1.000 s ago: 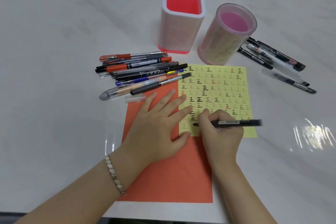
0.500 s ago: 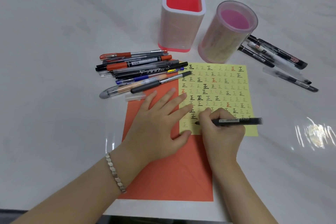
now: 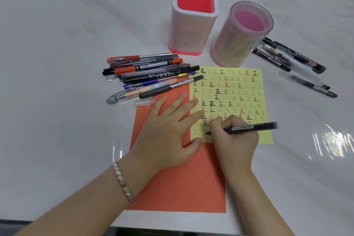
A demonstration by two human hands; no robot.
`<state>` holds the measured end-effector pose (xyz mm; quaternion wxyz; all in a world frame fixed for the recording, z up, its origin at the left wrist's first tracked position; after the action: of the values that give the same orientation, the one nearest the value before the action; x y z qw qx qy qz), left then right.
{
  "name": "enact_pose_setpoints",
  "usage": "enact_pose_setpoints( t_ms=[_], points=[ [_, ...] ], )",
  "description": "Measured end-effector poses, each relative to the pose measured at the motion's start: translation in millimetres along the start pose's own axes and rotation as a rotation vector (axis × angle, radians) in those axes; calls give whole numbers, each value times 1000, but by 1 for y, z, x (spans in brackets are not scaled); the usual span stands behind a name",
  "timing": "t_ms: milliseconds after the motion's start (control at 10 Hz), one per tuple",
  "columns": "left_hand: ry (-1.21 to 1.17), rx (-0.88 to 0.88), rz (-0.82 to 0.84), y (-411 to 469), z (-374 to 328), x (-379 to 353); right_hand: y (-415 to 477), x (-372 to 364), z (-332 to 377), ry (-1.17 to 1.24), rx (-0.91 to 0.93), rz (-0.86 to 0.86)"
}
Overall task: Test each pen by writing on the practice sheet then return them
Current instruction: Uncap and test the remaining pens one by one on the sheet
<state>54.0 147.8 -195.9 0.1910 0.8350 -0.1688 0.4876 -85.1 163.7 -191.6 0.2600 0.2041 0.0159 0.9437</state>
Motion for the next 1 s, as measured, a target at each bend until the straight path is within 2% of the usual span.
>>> enact_pose_setpoints(
  t_ms=[400, 1000],
  points=[
    [6, -1, 0, 0, 0, 0, 0, 0, -1, -5, 10, -39],
    [-2, -6, -22, 0, 0, 0, 0, 0, 0, 22, 12, 4]
  ],
)
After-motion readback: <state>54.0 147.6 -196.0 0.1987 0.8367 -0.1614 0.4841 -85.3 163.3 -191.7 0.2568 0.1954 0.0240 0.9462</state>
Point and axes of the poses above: each hand's wrist, its own y-axis towards the middle knuckle, its own x-axis out of the back of the hand, z = x × y, the point moved 1 cm from there along y, towards the middle knuckle
